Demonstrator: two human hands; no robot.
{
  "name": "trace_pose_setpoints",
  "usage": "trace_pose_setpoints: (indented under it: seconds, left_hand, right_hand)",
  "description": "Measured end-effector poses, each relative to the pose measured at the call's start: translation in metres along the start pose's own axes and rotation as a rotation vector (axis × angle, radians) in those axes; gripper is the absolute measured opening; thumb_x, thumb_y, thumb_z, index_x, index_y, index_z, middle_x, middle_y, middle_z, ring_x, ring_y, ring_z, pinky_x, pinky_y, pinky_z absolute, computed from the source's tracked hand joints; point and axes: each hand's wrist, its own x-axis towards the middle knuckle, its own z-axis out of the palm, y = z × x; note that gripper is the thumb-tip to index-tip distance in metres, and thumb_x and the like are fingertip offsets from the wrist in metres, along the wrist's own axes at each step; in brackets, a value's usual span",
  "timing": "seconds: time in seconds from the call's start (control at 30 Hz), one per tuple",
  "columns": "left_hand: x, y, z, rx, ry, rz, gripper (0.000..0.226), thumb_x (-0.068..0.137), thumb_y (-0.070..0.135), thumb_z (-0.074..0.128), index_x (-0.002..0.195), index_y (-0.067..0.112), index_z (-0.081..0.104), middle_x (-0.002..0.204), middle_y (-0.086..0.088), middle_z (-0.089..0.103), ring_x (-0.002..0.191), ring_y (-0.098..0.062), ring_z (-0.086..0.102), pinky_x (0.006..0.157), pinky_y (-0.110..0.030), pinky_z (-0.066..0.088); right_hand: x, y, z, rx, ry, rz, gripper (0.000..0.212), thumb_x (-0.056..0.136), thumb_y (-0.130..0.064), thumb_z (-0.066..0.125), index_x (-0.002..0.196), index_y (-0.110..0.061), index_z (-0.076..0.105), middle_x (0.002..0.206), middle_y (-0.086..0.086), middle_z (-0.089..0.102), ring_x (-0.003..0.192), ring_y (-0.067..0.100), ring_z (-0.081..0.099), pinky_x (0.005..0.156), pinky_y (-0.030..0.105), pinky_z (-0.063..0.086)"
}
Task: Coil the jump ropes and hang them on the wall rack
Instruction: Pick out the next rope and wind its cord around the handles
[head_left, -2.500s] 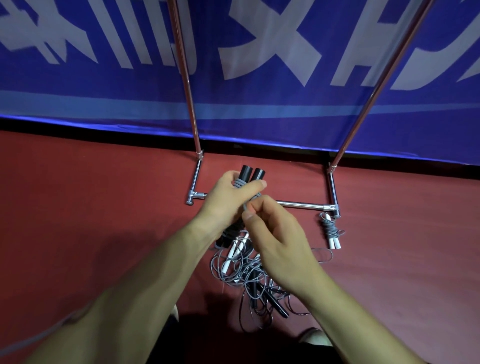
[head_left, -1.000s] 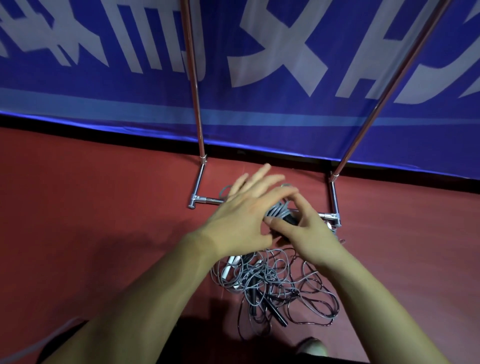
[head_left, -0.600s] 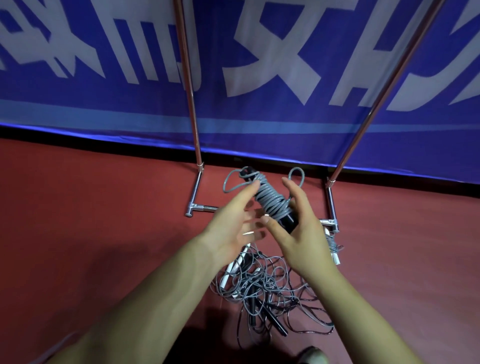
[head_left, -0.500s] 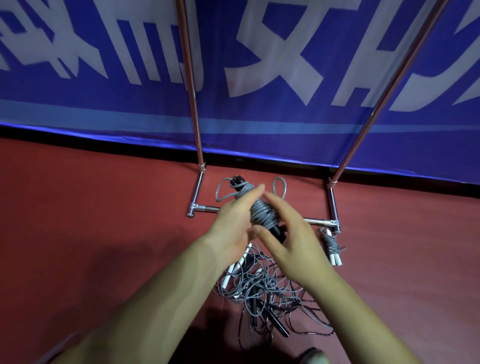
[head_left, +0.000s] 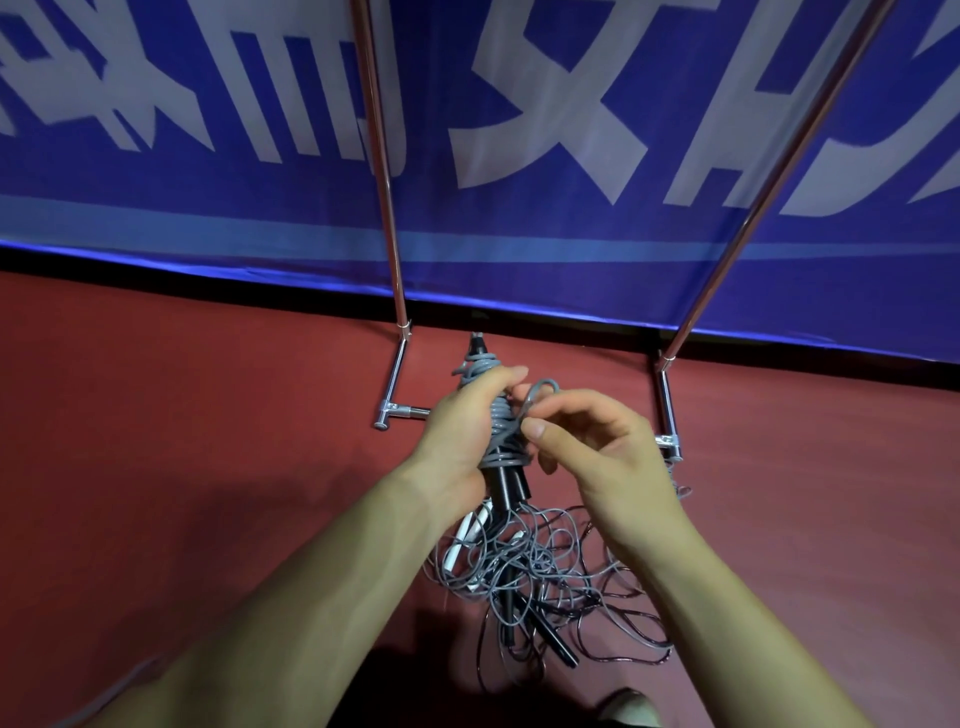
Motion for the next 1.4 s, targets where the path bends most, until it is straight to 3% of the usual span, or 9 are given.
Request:
trace_pose_setpoints:
  seconds: [0.13, 0.3, 0.43, 0.57, 0.7, 0.93, 1.03, 1.17, 1.4]
  left_hand:
    - [-0.002, 0.001, 0.002, 0.027, 0.032, 0.039, 0.014, 0.087, 0.015, 0.064, 0.075, 0.01, 0.063, 0.078, -0.016, 0.06, 0.07, -0.031, 0.062, 0.064, -0.035, 0.053]
    - [-0.001, 0.007, 0.0, -0.041, -0.063, 0.071, 0.035, 0.089, 0.01, 0.053, 0.055, 0.017, 0.057, 0.06, -0.001, 0.05, 0.048, -0.018, 0.051, 0.05, -0.028, 0.051]
    - [-0.003, 0.011, -0.002, -0.048, -0.144, 0.038, 0.016, 0.09, 0.01, 0.049, 0.075, 0.017, 0.052, 0.061, 0.001, 0.051, 0.051, -0.015, 0.049, 0.058, -0.028, 0.052]
    - [-0.001, 0.011, -0.006, -0.024, -0.145, 0.064, 0.014, 0.087, 0.01, 0.051, 0.076, 0.016, 0.054, 0.063, -0.001, 0.052, 0.064, -0.018, 0.055, 0.082, -0.037, 0.048]
    - [0.001, 0.008, -0.008, 0.178, -0.026, 0.247, 0.03, 0.083, 0.008, 0.06, 0.058, 0.02, 0.07, 0.073, -0.001, 0.067, 0.076, -0.019, 0.062, 0.071, -0.03, 0.05]
    - [-0.005, 0.009, -0.006, 0.298, -0.119, 0.309, 0.019, 0.079, 0.013, 0.057, 0.094, 0.009, 0.067, 0.089, 0.0, 0.07, 0.072, -0.011, 0.069, 0.064, -0.027, 0.057]
    - [-0.009, 0.009, -0.009, 0.325, -0.234, 0.352, 0.027, 0.074, 0.02, 0.054, 0.094, 0.017, 0.072, 0.096, 0.007, 0.073, 0.084, -0.003, 0.07, 0.078, -0.025, 0.056]
    - [-0.011, 0.009, -0.01, 0.425, -0.336, 0.368, 0.039, 0.068, 0.042, 0.055, 0.096, 0.03, 0.079, 0.137, 0.003, 0.063, 0.131, -0.008, 0.054, 0.115, -0.035, 0.036]
    - [-0.008, 0.008, -0.005, 0.195, -0.349, 0.187, 0.04, 0.079, 0.03, 0.048, 0.1, 0.01, 0.075, 0.126, -0.012, 0.069, 0.123, -0.026, 0.06, 0.109, -0.045, 0.044]
  right_hand:
    - [0.0, 0.001, 0.0, -0.062, -0.005, -0.054, 0.013, 0.083, 0.001, 0.073, 0.092, -0.008, 0.073, 0.092, 0.018, 0.073, 0.067, 0.012, 0.058, 0.064, 0.02, 0.05]
    - [0.001, 0.0, -0.003, -0.043, 0.049, 0.005, 0.012, 0.075, -0.011, 0.079, 0.084, -0.009, 0.072, 0.073, 0.009, 0.07, 0.064, 0.015, 0.061, 0.064, 0.025, 0.052]
    - [0.003, 0.002, -0.007, -0.08, 0.057, 0.018, 0.009, 0.08, -0.001, 0.077, 0.079, -0.007, 0.071, 0.063, -0.002, 0.066, 0.056, 0.008, 0.057, 0.06, 0.019, 0.048]
    - [0.004, 0.01, -0.01, -0.249, 0.041, 0.018, 0.009, 0.081, -0.022, 0.082, 0.087, -0.02, 0.076, 0.081, 0.0, 0.068, 0.07, 0.012, 0.056, 0.069, 0.03, 0.047]
    - [0.006, 0.008, -0.013, -0.212, 0.017, 0.032, 0.029, 0.077, -0.025, 0.084, 0.103, -0.027, 0.073, 0.104, -0.007, 0.071, 0.1, 0.011, 0.064, 0.088, 0.032, 0.052]
    - [0.005, 0.003, -0.008, 0.065, -0.137, 0.273, 0.049, 0.086, -0.021, 0.067, 0.133, -0.019, 0.054, 0.124, 0.011, 0.066, 0.108, 0.023, 0.066, 0.094, 0.045, 0.052]
    - [0.005, 0.002, -0.006, 0.147, -0.188, 0.401, 0.046, 0.086, -0.03, 0.068, 0.126, -0.012, 0.057, 0.111, 0.015, 0.07, 0.098, 0.028, 0.068, 0.089, 0.046, 0.053]
    - [0.002, -0.002, -0.003, 0.216, -0.282, 0.451, 0.04, 0.092, -0.028, 0.058, 0.116, 0.004, 0.063, 0.102, 0.018, 0.071, 0.089, 0.026, 0.068, 0.075, 0.036, 0.057]
    - [0.003, 0.0, -0.004, 0.225, -0.282, 0.444, 0.042, 0.094, -0.024, 0.057, 0.119, 0.008, 0.064, 0.106, 0.023, 0.071, 0.093, 0.029, 0.071, 0.079, 0.039, 0.058]
